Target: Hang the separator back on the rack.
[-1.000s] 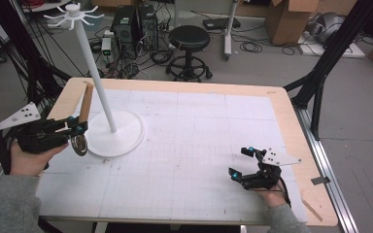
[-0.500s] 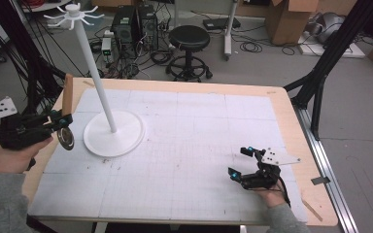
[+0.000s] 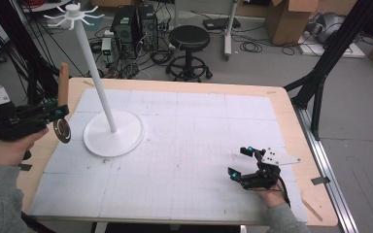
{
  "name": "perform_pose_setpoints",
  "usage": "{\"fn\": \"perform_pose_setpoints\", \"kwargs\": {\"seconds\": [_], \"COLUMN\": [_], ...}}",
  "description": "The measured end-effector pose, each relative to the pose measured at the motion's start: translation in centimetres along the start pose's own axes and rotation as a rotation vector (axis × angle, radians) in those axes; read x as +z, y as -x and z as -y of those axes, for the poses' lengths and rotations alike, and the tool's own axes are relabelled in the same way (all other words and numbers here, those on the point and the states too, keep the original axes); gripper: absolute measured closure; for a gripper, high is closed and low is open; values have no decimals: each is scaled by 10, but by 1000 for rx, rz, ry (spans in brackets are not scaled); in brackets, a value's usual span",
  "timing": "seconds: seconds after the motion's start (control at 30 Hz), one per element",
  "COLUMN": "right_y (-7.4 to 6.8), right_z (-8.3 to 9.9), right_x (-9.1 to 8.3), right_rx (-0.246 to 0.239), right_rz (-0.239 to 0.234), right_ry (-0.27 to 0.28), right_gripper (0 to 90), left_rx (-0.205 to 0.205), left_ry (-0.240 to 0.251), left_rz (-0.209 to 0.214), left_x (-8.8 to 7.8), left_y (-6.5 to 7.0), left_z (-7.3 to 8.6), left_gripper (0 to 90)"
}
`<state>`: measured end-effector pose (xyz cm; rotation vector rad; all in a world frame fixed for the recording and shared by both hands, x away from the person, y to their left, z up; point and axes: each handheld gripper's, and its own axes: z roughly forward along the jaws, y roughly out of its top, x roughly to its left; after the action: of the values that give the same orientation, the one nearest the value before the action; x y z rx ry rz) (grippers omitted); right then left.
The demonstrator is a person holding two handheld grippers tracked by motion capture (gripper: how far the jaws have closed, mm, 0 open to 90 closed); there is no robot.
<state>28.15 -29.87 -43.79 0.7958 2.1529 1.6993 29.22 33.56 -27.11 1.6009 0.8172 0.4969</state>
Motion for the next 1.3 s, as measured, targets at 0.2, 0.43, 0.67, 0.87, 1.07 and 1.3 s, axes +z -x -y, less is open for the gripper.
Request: {"fn": "perform_pose_setpoints", "kwargs": {"seconds": [0.2, 0.43, 0.67, 0.87, 1.07, 1.3], "right_y": [0, 0, 0, 0, 0, 0], "right_z": [0, 0, 0, 0, -1, -1], "right_x": [0, -1, -1, -1, -1, -1], "right_rx": [0, 0, 2, -5, -2, -1], "right_rz": [2, 4, 2, 5, 5, 3], "right_ry": [2, 4, 5, 6, 11, 15], "right_gripper": [61, 61, 61, 61, 61, 61], "left_rx": [7, 18, 23, 23, 30, 38], "left_ry": [-1, 15, 14, 30, 50, 51], "left_rz": [-7, -11, -10, -16, -20, -33], "left_x": [-2, -4, -5, -8, -9, -9], "left_y": [0, 2, 3, 2, 2, 3], "left_z": [-8, -18, -26, -32, -42, -48], "left_gripper": [687, 687, 687, 687, 687, 687]}}
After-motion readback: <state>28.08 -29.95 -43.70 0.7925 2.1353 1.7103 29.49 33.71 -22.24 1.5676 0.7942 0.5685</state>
